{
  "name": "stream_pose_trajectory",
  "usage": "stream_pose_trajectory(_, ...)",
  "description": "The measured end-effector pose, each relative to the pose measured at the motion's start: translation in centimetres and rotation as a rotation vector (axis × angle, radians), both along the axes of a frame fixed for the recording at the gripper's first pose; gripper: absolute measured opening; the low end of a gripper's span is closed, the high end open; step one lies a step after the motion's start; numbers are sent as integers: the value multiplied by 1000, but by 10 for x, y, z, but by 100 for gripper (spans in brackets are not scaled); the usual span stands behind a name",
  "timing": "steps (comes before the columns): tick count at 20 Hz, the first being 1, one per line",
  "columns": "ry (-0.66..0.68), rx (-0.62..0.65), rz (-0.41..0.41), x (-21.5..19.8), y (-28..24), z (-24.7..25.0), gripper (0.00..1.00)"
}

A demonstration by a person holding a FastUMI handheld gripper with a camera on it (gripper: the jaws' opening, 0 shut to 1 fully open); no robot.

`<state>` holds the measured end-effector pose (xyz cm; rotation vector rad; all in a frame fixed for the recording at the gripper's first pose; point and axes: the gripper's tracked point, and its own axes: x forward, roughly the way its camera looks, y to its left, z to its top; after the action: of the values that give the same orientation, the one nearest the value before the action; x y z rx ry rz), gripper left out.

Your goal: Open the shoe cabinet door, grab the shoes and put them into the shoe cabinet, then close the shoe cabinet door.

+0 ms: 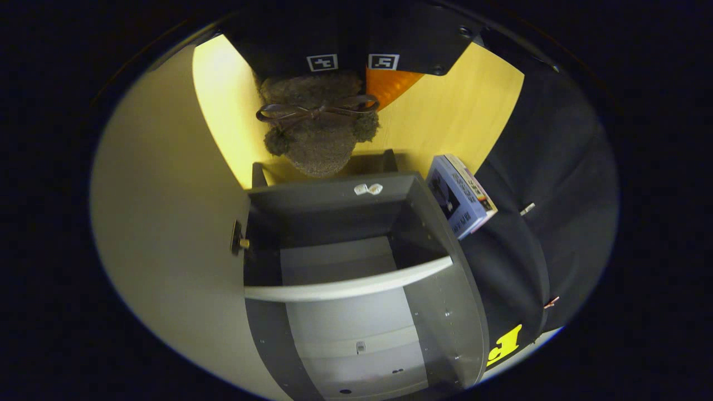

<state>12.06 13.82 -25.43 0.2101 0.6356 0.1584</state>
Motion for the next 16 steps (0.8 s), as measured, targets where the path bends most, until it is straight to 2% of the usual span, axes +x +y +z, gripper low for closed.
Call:
stream_pose_trajectory(4, -51, 2, 24, 33, 10, 70, 5)
stream_pose_trajectory(9, -144, -11, 9, 101, 17, 144, 5)
stream_pose_trajectory(16, -98, -68, 17, 219, 23, 155, 5)
